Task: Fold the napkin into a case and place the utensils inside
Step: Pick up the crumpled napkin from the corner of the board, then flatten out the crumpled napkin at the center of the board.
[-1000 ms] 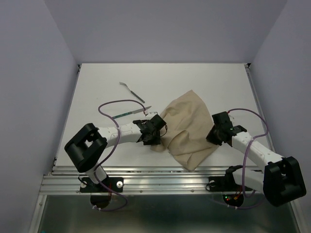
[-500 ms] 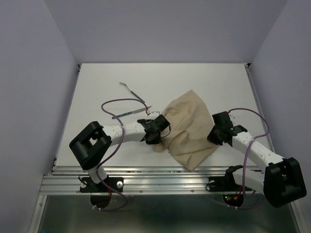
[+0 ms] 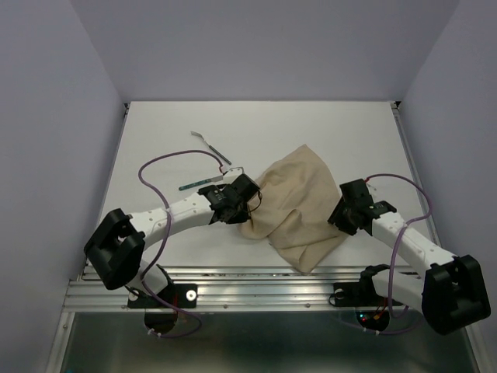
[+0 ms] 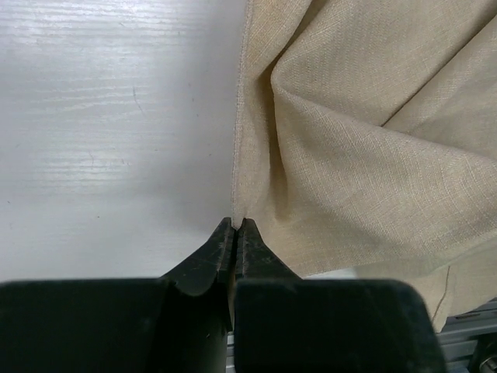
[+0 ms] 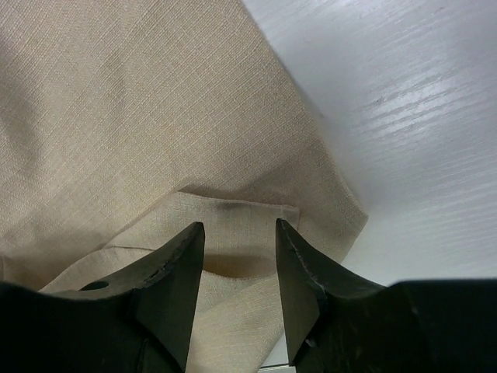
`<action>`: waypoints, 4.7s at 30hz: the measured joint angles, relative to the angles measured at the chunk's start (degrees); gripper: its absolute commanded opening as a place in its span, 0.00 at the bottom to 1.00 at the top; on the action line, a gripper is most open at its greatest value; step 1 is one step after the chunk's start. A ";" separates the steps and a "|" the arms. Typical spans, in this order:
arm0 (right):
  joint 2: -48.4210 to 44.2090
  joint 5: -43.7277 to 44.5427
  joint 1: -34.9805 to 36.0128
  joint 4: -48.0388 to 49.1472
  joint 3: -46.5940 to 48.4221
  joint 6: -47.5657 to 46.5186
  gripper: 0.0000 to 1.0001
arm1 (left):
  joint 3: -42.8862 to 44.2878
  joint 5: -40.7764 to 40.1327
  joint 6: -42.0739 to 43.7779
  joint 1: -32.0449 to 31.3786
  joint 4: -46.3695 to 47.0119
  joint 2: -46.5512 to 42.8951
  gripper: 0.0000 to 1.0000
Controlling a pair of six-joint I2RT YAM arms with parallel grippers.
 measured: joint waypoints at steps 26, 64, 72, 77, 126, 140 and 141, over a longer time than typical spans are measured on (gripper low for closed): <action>-5.66 -6.16 0.81 -2.03 -2.14 5.31 0.79 | 0.00 1.29 0.44 0.00 -0.15 2.99 0.00; -2.89 -5.55 1.55 1.46 -5.33 7.13 0.01 | 0.00 1.29 0.46 0.00 -0.17 3.65 0.00; -2.82 1.64 1.75 -1.14 -0.11 4.83 0.01 | 0.96 1.46 2.19 0.98 -1.55 3.50 0.00; 0.98 11.52 1.86 -1.95 13.42 -0.74 0.01 | 8.24 2.19 5.29 6.29 -3.50 3.04 0.00; -9.31 25.38 1.49 12.41 68.39 -36.74 0.01 | 51.17 22.05 17.92 21.38 5.27 -15.47 0.00; 16.65 30.47 -5.49 22.34 43.67 -43.41 0.01 | 32.81 26.12 15.41 28.81 15.45 19.17 0.00; 18.95 29.64 -6.32 23.45 43.30 -43.50 0.01 | 33.20 27.23 15.37 29.16 15.80 22.51 0.00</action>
